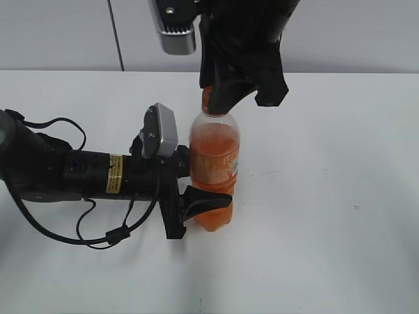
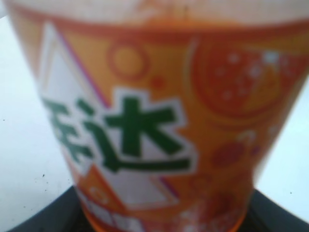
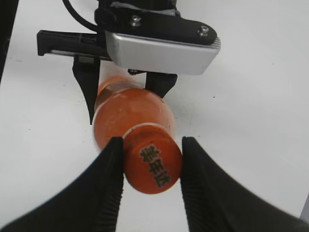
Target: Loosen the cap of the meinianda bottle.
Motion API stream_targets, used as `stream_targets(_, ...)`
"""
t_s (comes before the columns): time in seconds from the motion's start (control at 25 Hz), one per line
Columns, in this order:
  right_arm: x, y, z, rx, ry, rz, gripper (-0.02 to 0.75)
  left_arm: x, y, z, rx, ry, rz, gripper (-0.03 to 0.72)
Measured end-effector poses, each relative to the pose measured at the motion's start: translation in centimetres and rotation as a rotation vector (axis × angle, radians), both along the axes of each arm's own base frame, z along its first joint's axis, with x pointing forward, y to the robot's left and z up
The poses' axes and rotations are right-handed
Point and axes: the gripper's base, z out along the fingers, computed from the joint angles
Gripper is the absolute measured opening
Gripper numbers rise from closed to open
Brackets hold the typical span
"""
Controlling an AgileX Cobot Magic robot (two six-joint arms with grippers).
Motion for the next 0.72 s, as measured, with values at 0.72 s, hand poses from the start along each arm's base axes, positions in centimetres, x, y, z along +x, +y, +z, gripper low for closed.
stream_targets(0.72,-0.39,-0.32,0.77,0.005,-0.017,0.026,0.377,0.01,-0.02,0.0,-0.001,0.004,0.004,0.393)
